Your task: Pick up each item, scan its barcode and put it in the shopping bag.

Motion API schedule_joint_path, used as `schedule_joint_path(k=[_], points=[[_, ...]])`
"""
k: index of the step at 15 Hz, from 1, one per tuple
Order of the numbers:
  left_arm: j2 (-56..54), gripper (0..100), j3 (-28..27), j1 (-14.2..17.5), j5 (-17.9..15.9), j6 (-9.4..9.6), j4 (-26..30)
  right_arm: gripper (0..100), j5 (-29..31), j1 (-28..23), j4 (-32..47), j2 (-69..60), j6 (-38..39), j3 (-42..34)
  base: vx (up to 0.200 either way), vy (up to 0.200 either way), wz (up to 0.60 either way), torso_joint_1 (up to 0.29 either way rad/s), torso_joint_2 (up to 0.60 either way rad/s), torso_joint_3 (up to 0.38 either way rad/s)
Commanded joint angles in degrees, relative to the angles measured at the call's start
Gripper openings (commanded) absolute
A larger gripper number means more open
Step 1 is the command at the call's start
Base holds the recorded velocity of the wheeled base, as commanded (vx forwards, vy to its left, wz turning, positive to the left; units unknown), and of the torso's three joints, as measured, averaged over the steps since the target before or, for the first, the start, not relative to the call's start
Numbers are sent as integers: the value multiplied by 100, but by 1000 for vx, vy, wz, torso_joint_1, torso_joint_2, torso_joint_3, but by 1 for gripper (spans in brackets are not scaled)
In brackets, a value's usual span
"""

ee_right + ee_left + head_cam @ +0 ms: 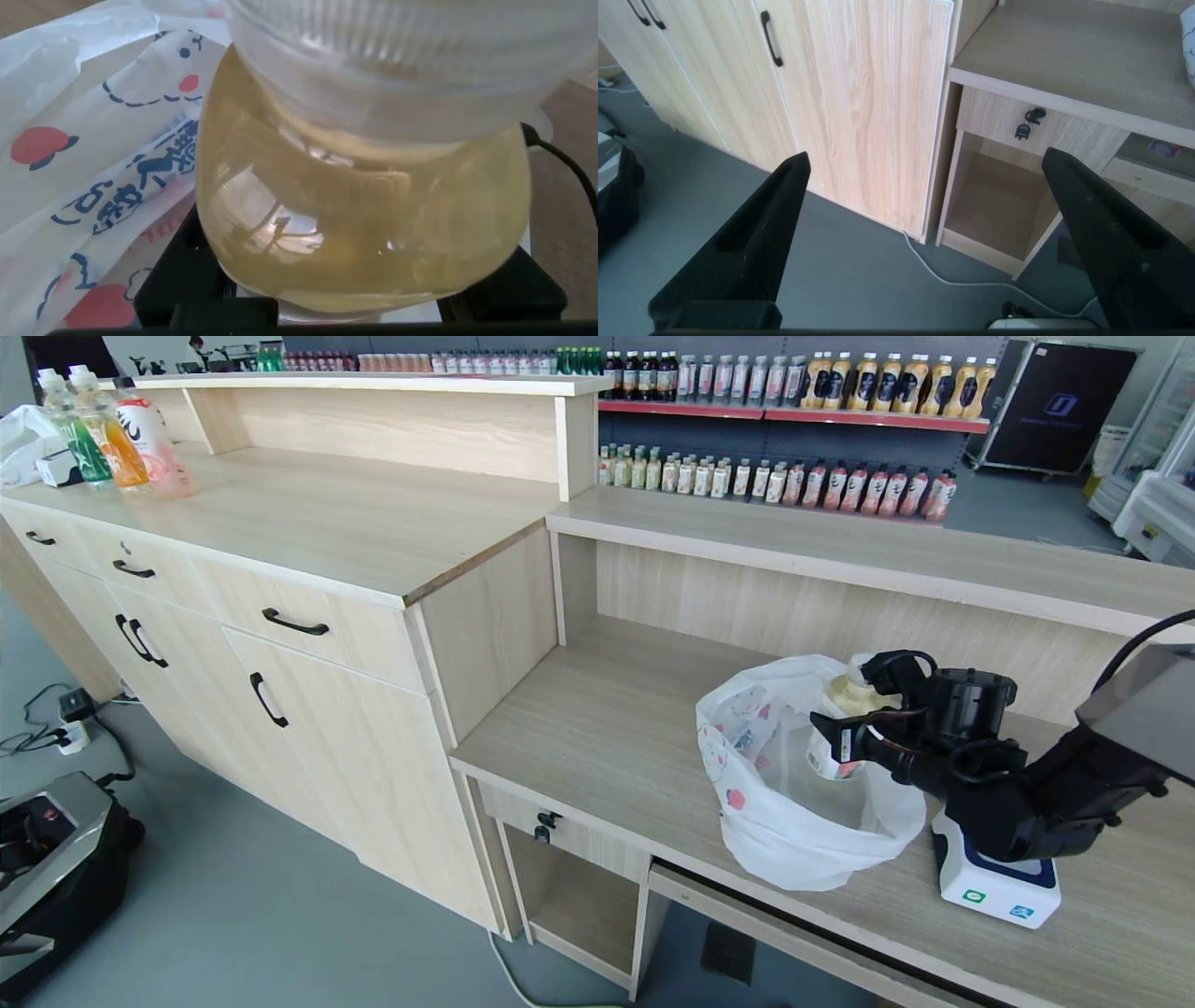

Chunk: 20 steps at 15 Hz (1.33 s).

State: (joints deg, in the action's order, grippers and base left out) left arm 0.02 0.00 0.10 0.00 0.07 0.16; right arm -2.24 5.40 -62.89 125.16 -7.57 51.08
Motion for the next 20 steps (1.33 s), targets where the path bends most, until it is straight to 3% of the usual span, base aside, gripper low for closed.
schedule_joint_path(k=[1,5,13,14,17,20], points=[[-2,100,0,-1,0,1,2,0,-4,66,-21,281,10,139,0,0,0,0,0,0],[-2,100,0,-1,0,1,2,0,-4,102,-171,624,89,561,0,0,0,0,0,0],[-2,100,0,-1,0,1,-7,0,-4,93,-320,914,98,631,0,0,0,0,0,0],[-2,100,0,-1,0,1,-7,100,-13,93,-320,896,107,640,0,0,0,0,0,0],[-2,100,0,-1,0,1,2,100,-75,102,-294,597,282,649,0,0,0,0,0,0],[-2,100,0,-1,0,1,2,100,-461,119,128,-642,265,350,0,0,0,0,0,0]])
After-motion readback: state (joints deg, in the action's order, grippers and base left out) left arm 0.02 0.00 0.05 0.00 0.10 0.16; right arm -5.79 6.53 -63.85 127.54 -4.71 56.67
